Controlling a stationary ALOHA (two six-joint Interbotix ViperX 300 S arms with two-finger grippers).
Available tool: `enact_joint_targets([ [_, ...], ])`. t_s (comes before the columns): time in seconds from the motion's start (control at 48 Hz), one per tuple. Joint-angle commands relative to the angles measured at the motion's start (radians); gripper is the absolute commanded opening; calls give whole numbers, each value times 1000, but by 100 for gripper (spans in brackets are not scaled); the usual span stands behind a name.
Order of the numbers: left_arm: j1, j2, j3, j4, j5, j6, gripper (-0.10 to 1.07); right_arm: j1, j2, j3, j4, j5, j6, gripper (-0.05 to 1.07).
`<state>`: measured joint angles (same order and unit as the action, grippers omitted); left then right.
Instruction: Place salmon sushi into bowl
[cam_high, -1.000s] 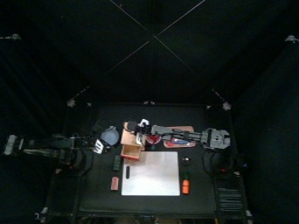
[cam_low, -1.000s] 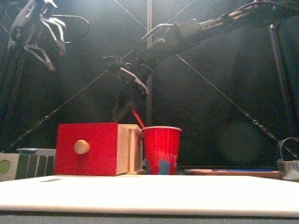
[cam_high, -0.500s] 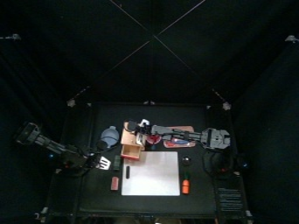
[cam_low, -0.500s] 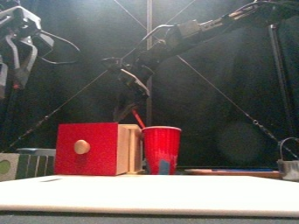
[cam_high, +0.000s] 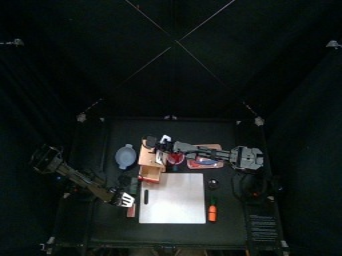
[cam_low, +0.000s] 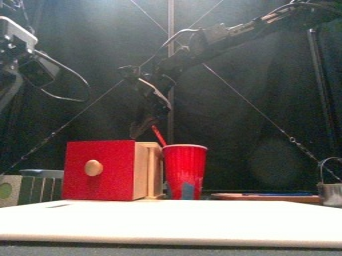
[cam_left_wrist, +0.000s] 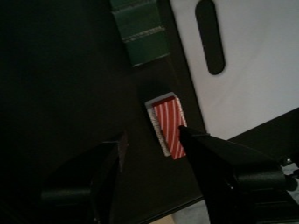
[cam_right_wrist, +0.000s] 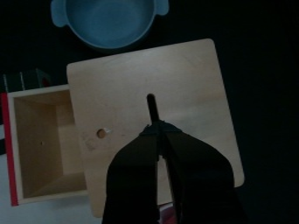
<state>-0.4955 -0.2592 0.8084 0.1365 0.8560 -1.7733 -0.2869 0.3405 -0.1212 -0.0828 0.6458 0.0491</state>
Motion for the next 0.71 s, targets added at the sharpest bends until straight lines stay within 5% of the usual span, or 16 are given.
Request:
enact_joint_targets([
  [0.0, -12, 58, -32, 2, -67, -2, 87, -3, -89, -31, 3, -3, -2, 11],
  [0.688, -23, 261, -112, 38, -78, -152, 87, 9, -239, 57, -9, -11, -2, 12],
])
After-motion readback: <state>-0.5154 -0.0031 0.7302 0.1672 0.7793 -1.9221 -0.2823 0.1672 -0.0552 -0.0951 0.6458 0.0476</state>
